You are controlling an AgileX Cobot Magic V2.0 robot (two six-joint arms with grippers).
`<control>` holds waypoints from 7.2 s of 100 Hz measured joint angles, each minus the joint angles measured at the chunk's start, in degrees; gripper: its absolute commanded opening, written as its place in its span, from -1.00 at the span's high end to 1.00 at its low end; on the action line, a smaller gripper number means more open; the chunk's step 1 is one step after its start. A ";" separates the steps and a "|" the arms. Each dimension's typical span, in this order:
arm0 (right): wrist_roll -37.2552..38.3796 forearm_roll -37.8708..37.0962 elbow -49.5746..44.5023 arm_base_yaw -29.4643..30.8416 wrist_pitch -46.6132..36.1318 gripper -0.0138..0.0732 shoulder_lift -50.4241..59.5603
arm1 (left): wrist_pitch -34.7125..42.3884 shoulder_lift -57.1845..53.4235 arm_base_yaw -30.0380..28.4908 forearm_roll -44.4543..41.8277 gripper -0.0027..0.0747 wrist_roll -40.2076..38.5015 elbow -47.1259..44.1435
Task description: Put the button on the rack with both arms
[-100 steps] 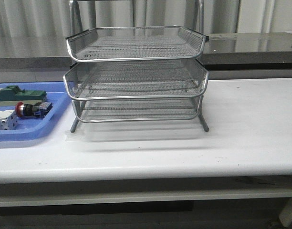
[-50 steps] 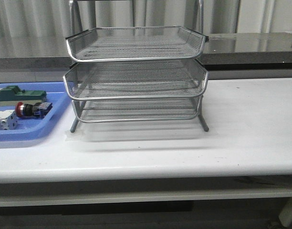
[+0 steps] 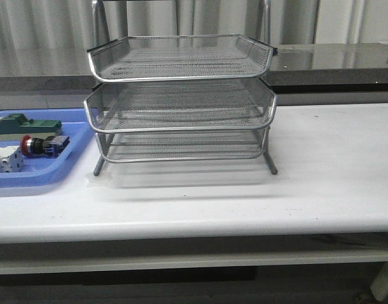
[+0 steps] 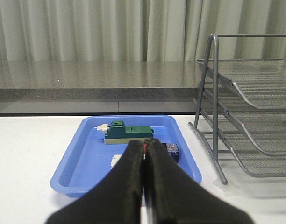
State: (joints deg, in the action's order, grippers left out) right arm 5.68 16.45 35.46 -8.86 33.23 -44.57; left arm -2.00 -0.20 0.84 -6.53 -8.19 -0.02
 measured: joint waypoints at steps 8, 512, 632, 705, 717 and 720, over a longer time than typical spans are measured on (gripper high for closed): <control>0.00 2.69 0.00 0.00 -0.21 0.35 -1.13 | 0.00 0.00 0.00 0.00 0.98 0.00 0.00; -60.54 62.03 -2.24 0.00 -1.71 -0.52 -27.50 | 0.00 0.00 0.00 0.00 0.98 0.00 0.00; 4.70 -19.08 9.35 0.00 25.82 -0.51 10.04 | 0.00 0.00 0.00 0.00 0.98 0.00 0.00; 5.09 -19.86 9.35 0.00 26.35 0.19 12.24 | 0.00 0.00 0.00 0.00 0.98 0.00 0.00; 5.09 -19.86 9.35 0.00 26.32 0.63 12.24 | 0.00 0.00 0.00 0.00 0.98 0.00 0.00; 5.09 -19.86 9.35 0.00 26.32 0.71 12.24 | 0.00 0.00 0.00 0.00 0.98 0.00 0.00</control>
State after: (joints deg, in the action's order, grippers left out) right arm 10.78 -3.41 44.81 -8.86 59.56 -32.33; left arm -2.00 -0.20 0.84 -6.53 -8.19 -0.02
